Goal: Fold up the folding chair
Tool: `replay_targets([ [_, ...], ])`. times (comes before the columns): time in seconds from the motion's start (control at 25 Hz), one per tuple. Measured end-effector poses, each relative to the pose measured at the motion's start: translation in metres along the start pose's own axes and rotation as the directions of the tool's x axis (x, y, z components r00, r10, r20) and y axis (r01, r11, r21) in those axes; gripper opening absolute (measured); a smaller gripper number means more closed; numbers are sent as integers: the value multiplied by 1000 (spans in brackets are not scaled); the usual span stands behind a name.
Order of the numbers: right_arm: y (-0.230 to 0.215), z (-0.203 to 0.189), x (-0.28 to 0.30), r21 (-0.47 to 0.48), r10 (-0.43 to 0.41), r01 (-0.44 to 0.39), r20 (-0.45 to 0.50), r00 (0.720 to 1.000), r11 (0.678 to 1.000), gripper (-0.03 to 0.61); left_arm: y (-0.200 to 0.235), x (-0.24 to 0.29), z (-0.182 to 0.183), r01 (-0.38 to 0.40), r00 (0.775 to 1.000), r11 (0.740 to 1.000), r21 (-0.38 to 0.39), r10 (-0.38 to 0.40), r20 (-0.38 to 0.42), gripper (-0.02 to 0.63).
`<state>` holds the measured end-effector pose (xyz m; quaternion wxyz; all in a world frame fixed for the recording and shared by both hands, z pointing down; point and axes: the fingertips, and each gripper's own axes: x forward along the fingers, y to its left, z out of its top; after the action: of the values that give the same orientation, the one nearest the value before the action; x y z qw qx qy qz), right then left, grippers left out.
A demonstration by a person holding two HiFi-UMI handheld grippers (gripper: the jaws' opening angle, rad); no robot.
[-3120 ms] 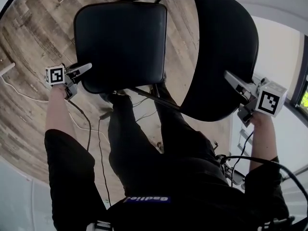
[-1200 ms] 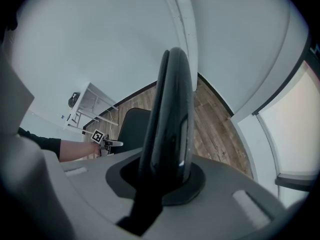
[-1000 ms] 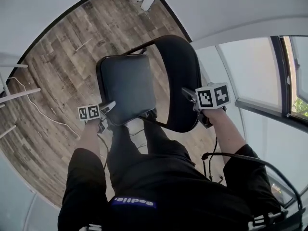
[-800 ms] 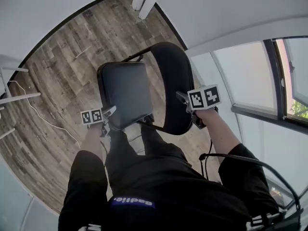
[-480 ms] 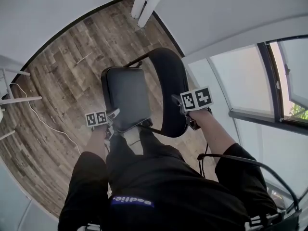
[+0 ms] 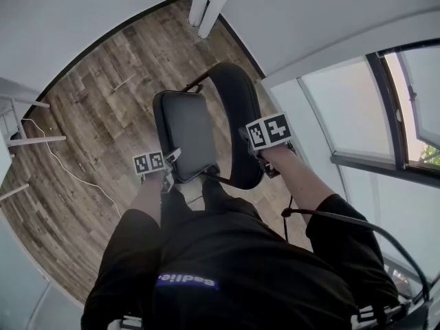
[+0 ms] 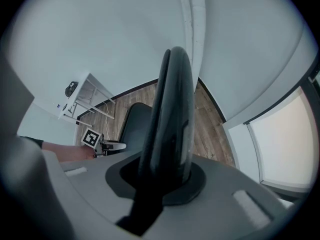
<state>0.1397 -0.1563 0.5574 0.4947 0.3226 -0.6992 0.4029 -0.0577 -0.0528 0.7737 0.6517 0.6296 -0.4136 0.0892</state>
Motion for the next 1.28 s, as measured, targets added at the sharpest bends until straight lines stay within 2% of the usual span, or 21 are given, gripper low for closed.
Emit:
replay_targets([
  [0.36,11,3,-16,-25,-23,23,-6,1000,999,55,-64,14,-4,57,998,998,3,-57,12,239],
  [0.64,16,3,-28,-65,-9,8,-16,1000,998,55,-109,31,-17,78,996,995,65,-76,-39,239],
  [0.84,17,6,-35,-60,11,-11,-1,1000,998,60,-143,48,-23,108,993,991,73,-105,-50,224],
  [0.96,25,11,-37,-97,8,-8,-7,1000,995,64,-166,60,-27,139,989,988,71,-134,-65,224],
  [1.08,24,12,-36,-113,-8,6,-15,1000,994,55,-175,68,-28,139,989,989,57,-136,-51,210],
  [1.28,18,12,-38,-72,-12,12,-7,1000,997,49,-185,80,-28,149,987,986,76,-144,-65,199],
])
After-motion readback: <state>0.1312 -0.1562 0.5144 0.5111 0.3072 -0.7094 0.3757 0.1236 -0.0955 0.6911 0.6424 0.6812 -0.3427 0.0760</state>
